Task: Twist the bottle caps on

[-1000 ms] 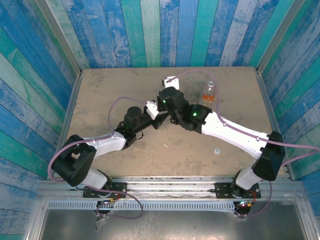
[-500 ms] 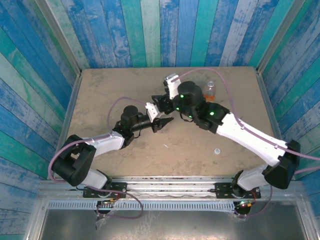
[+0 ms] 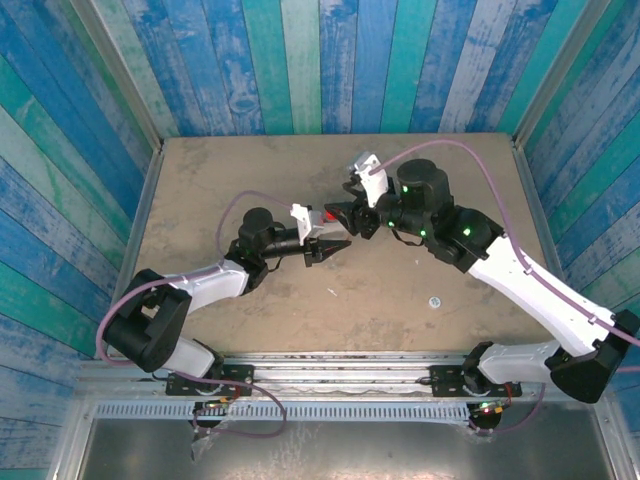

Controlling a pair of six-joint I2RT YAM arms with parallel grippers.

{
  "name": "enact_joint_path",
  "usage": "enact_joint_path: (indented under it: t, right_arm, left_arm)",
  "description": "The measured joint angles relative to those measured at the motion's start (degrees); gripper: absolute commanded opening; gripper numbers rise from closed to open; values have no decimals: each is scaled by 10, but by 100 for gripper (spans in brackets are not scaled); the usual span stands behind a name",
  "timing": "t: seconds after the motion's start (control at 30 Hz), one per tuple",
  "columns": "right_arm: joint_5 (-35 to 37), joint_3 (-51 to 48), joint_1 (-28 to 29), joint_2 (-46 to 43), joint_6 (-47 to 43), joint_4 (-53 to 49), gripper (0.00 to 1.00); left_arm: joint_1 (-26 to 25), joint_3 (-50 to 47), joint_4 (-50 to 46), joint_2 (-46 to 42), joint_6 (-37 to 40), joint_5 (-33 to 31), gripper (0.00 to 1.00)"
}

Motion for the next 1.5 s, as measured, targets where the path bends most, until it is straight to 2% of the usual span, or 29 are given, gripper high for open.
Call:
enact_joint_path:
  t: [0.33, 0.5, 0.53, 0.57, 0.63, 0.73, 0.77, 0.83, 1.07, 1.27, 1.5]
  right_arm:
    - [-34, 0, 0, 30, -16, -19, 34]
    - [-34, 0, 0, 31, -21, -22, 26]
    - [-33, 0, 0, 31, -21, -22, 25]
    - [-30, 0, 0, 31, -21, -22, 25]
    - [-20, 0, 0, 31, -19, -20, 25]
    - [8, 0, 0, 36, -17, -16, 25]
    - [22, 0, 0, 40, -16, -11, 24]
    - [50, 0, -1, 51, -16, -2, 24]
    - [104, 27, -49, 129, 0, 44, 24]
    - [123, 104, -87, 236, 8, 95, 24]
    - [144, 203, -94, 362, 17, 147, 24]
  left_arm:
    - [0, 3, -9, 0, 1, 3, 43]
    - [0, 3, -14, 0, 1, -3, 52]
    - [0, 3, -15, 0, 2, -6, 56]
    - [0, 3, -15, 0, 2, -9, 69]
    - [0, 3, -12, 0, 7, -22, 85]
    - [0, -7, 6, -1, 7, -61, 98]
    - [1, -14, 9, -2, 7, -79, 99]
    - [1, -27, 10, -6, 11, -108, 94]
    - [1, -118, 24, -78, -2, -224, 94]
    - [1, -172, 43, -130, -31, -275, 94]
    - [1, -195, 44, -151, -46, -309, 94]
